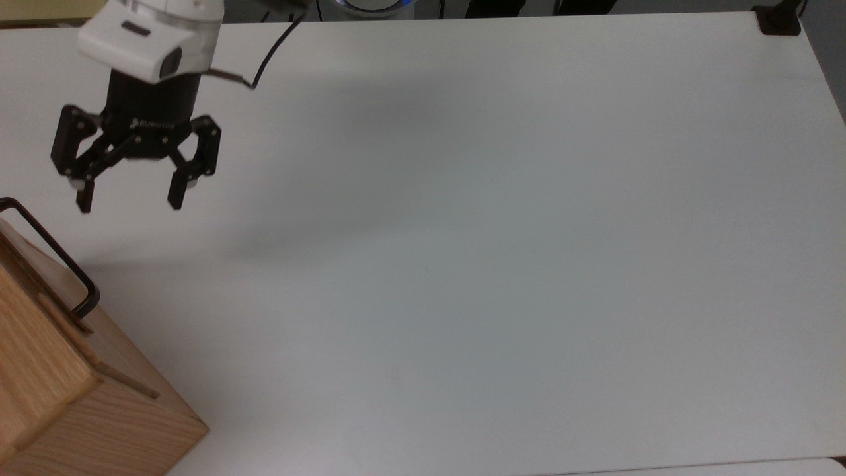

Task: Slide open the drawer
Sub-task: 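Move the open gripper to the black handle of the upper drawer and grasp it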

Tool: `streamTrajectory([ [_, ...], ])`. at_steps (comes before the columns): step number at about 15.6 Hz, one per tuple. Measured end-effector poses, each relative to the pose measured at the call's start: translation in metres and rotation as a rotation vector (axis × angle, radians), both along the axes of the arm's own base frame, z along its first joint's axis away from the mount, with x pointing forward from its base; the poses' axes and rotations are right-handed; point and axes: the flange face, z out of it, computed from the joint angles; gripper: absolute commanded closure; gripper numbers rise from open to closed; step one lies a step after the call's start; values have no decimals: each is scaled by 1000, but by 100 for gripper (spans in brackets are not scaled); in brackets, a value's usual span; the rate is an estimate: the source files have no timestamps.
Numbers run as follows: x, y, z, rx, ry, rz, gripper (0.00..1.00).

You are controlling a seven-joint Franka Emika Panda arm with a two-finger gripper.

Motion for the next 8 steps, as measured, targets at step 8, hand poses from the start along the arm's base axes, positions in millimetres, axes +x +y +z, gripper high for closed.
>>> streamTrajectory([
  [8, 12, -48, -43, -166, -116, 141, 17],
])
